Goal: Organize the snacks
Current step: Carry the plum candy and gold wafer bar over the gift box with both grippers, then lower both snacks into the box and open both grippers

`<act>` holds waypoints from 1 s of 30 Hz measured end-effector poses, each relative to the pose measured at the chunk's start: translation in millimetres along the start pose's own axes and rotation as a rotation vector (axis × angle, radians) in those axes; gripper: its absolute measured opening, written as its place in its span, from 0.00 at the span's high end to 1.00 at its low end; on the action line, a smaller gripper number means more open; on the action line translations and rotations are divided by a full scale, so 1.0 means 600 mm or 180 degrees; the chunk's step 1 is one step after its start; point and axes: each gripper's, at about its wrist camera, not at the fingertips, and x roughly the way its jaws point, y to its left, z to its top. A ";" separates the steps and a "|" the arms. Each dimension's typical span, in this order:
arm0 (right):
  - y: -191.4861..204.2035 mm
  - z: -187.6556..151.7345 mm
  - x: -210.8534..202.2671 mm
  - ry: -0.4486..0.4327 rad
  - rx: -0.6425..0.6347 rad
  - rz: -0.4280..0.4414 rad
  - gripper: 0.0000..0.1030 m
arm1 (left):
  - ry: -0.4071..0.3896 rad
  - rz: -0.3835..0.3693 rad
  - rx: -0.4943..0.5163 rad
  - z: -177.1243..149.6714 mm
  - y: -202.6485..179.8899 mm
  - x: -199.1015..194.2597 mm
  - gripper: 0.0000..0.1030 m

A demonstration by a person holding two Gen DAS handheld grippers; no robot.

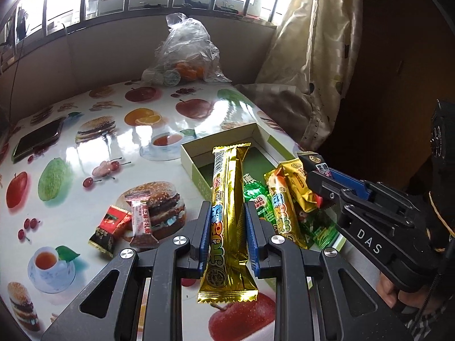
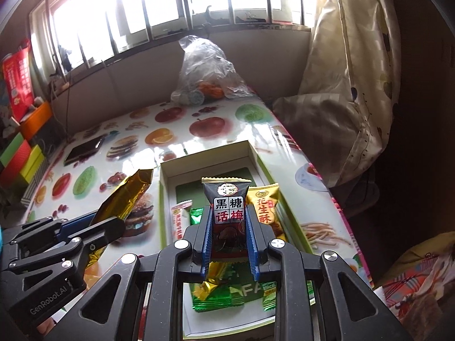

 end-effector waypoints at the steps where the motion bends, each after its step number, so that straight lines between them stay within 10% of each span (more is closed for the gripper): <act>1: -0.005 0.001 0.003 0.0008 0.0016 -0.0002 0.80 | 0.0006 -0.0002 0.0009 0.002 -0.002 0.003 0.77; 30: -0.052 0.030 0.093 0.0172 0.0016 0.0065 0.80 | 0.0349 -0.0064 -0.0008 0.001 -0.038 0.104 0.77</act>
